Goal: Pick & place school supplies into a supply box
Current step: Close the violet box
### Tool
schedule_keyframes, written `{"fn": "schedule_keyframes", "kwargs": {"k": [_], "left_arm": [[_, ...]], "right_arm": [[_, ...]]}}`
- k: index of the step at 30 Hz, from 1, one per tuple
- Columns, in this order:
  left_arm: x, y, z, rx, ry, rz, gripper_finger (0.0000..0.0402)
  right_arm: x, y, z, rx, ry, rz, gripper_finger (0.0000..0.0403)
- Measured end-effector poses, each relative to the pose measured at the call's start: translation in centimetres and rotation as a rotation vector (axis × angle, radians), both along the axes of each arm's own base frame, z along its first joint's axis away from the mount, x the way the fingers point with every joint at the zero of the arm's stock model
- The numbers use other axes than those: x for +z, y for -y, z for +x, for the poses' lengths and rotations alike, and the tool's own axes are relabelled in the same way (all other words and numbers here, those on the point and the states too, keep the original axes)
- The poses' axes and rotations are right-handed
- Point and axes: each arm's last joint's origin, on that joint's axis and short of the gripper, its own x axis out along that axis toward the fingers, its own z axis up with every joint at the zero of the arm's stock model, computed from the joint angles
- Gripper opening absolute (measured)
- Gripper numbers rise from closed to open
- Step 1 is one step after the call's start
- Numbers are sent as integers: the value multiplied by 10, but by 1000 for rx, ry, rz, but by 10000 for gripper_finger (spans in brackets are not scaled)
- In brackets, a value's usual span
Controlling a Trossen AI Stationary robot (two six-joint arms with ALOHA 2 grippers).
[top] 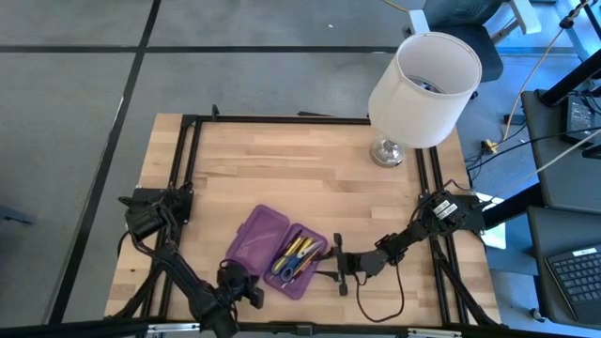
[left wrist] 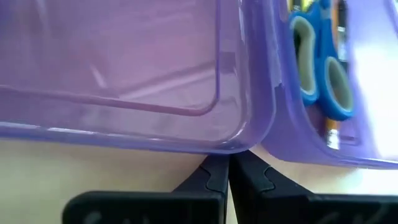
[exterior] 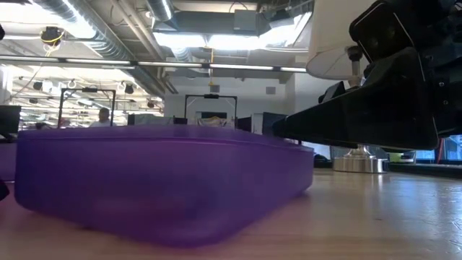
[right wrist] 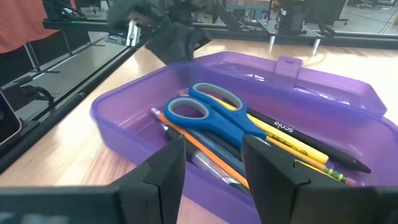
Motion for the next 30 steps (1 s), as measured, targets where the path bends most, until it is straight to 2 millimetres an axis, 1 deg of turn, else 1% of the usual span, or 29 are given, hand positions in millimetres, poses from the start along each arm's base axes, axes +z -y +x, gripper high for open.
{"fn": "schedule_keyframes", "kwargs": {"k": [3, 6, 11, 15, 23, 30], "left_arm": [[0, -3, -8, -44, -81, 84, 3], [1, -5, -10, -131, -151, 182, 3], [0, -8, -7, -357, -273, 404, 4], [0, -14, -2, -483, -371, 553, 4], [0, -23, 10, -621, -507, 685, 4], [3, -34, 14, -612, -579, 719, 3]], "right_arm": [[0, 0, 0, 0, 0, 0, 162], [0, 0, 0, 0, 0, 0, 162], [0, 0, 0, 0, 0, -3, 162], [0, 0, 0, 0, 0, -4, 162], [0, 0, 0, 1, -2, -12, 162], [0, 0, 0, -9, 0, -30, 162]]}}
